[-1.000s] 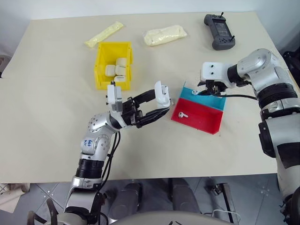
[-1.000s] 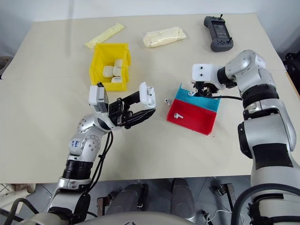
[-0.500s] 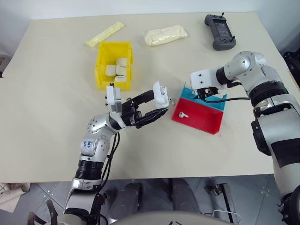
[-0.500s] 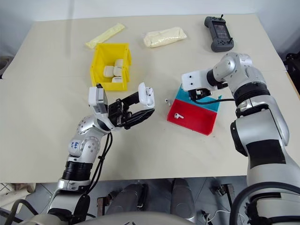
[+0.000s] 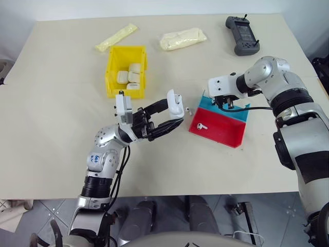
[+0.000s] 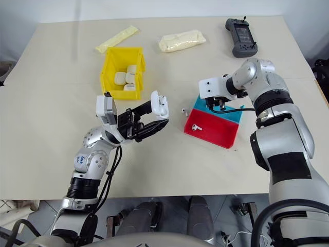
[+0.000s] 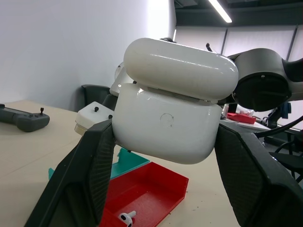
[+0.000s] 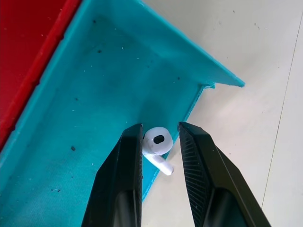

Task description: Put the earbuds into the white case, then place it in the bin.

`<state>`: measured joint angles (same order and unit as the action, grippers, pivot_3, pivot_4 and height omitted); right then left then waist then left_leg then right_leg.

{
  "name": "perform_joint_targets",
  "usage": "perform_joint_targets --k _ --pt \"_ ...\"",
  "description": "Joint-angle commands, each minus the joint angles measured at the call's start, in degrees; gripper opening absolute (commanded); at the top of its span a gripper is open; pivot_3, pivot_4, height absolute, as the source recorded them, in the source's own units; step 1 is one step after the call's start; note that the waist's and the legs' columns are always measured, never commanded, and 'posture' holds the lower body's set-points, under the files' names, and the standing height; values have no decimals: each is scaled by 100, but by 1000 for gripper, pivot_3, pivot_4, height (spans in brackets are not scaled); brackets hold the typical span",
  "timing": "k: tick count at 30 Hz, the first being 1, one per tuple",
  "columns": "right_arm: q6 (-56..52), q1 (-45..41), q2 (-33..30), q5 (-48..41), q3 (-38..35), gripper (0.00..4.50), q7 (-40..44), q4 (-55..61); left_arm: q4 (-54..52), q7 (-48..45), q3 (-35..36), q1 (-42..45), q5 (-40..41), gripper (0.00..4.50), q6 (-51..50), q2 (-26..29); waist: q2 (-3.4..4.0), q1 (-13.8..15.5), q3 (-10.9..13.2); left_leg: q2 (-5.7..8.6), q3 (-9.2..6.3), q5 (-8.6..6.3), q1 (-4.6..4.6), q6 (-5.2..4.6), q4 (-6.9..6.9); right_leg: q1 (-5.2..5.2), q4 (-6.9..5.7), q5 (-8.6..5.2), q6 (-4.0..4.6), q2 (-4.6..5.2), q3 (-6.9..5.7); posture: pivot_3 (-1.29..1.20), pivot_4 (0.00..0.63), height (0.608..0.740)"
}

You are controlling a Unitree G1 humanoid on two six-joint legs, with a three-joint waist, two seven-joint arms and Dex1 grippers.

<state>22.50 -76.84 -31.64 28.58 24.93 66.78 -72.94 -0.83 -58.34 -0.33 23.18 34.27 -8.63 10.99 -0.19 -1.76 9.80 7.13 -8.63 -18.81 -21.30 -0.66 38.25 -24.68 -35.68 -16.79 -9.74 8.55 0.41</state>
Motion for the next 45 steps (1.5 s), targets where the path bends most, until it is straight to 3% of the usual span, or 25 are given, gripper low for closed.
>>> perform_joint_targets --k 1,16,20,27,34,39,45 --pt "-38 -139 -47 65 27 1213 14 -26 -252 9 57 -5 87 2842 89 5 0 0 0 0 0 0 0 0 0 0 0 0 0 0 0 0 150 740" --pt "-271 -79 -28 114 -8 1213 29 -122 -269 20 67 -10 79 2842 105 6 1 1 -1 0 0 0 0 0 1 1 0 0 0 0 0 0 150 740" --pt "-316 -64 -13 89 -44 488 6 -122 -284 24 80 -14 84 2842 98 22 1 0 -1 0 0 0 0 0 0 1 -1 0 0 0 0 0 150 740" --pt "-287 -91 -21 -56 -188 488 -53 -96 -320 34 90 -39 88 2842 72 44 1 -2 -1 0 0 0 0 0 0 0 -1 0 0 0 0 0 150 740" --pt "-937 -240 -324 -948 -1041 488 350 100 -322 52 84 -17 82 2842 58 47 1 14 -1 0 0 0 -1 0 -1 -1 -1 0 0 0 0 0 150 740" --pt "-1507 86 -806 -1632 -1623 488 1001 780 -219 19 58 52 54 2842 66 44 1 15 0 2 0 0 -2 0 -2 -1 0 0 0 1 1 0 150 740" --pt "-3111 1680 -1405 -2622 -2303 488 1463 3179 -95 -33 29 165 20 2842 68 47 1 56 0 3 2 -1 -2 -1 3 5 3 0 0 2 -1 0 150 740"
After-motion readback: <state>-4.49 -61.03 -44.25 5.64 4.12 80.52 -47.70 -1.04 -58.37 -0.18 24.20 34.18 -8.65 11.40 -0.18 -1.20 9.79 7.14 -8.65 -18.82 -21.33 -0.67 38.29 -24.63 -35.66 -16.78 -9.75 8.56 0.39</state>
